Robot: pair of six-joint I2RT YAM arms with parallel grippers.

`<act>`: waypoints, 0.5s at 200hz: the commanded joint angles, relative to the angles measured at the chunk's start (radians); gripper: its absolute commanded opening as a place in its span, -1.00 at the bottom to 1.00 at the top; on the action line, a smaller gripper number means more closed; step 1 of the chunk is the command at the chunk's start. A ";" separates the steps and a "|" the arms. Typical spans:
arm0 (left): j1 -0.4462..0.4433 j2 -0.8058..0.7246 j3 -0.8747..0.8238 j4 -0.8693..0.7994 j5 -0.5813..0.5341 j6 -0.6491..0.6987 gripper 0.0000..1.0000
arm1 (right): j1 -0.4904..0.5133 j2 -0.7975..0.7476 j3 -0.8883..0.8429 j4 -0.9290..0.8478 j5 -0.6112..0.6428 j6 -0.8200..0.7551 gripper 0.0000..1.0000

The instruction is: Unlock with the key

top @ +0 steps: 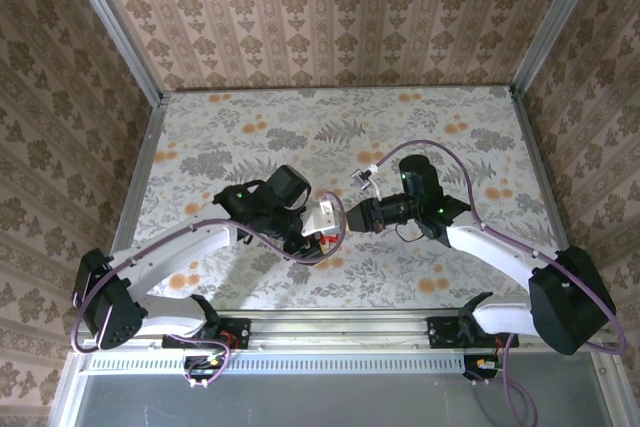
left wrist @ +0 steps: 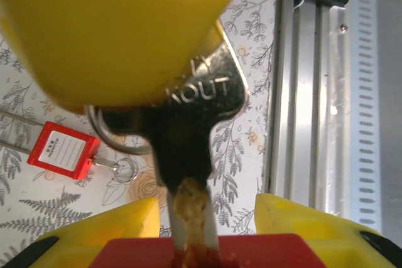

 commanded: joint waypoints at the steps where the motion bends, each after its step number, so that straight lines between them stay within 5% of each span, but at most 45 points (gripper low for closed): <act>1: -0.025 -0.039 0.061 0.414 0.319 -0.014 -1.00 | 0.070 0.049 -0.003 0.007 0.026 -0.075 -1.00; 37: -0.086 -0.004 0.099 0.292 0.229 0.098 -1.00 | 0.071 0.088 0.110 -0.214 -0.004 -0.216 -1.00; 78: -0.115 -0.065 0.029 0.465 0.061 0.123 -1.00 | 0.134 0.113 0.094 -0.102 0.025 -0.144 -1.00; 100: -0.089 -0.069 0.044 0.485 0.136 0.097 -1.00 | 0.149 0.100 0.043 0.015 0.072 -0.082 -1.00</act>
